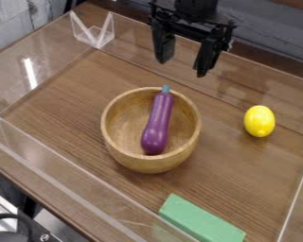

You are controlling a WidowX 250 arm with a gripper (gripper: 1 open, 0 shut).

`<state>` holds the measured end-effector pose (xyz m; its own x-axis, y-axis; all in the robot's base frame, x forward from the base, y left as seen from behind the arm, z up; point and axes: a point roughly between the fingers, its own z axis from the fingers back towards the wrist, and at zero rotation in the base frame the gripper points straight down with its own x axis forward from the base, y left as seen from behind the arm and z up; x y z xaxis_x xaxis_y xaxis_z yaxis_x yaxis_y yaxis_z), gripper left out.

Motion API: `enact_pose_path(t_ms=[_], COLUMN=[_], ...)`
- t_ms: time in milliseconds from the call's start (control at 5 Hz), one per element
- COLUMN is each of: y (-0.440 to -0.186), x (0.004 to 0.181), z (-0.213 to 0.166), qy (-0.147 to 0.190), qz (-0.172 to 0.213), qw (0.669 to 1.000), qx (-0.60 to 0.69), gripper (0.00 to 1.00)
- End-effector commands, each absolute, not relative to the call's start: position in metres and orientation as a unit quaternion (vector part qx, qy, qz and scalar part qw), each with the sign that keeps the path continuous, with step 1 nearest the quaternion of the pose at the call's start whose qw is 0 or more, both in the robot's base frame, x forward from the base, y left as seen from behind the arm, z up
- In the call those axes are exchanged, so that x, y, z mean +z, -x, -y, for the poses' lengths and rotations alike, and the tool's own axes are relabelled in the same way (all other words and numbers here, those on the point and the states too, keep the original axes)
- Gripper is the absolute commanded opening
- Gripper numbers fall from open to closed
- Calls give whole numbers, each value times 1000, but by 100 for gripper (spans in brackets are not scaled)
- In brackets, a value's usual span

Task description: Remove the purple eggplant from inside the brown bowl and put it on the table

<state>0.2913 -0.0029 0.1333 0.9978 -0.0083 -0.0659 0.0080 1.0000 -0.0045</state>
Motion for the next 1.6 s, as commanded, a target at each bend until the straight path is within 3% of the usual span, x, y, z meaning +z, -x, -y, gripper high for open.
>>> enact_pose_path(t_ms=[0, 600, 1400], y=[-286, -255, -245], x=[123, 86, 69], z=[2, -2, -9], qy=[2, 0, -1], qz=[-44, -52, -60], qw=[999, 999, 998], qx=[-6, -14, -8], gripper=[100, 100, 100])
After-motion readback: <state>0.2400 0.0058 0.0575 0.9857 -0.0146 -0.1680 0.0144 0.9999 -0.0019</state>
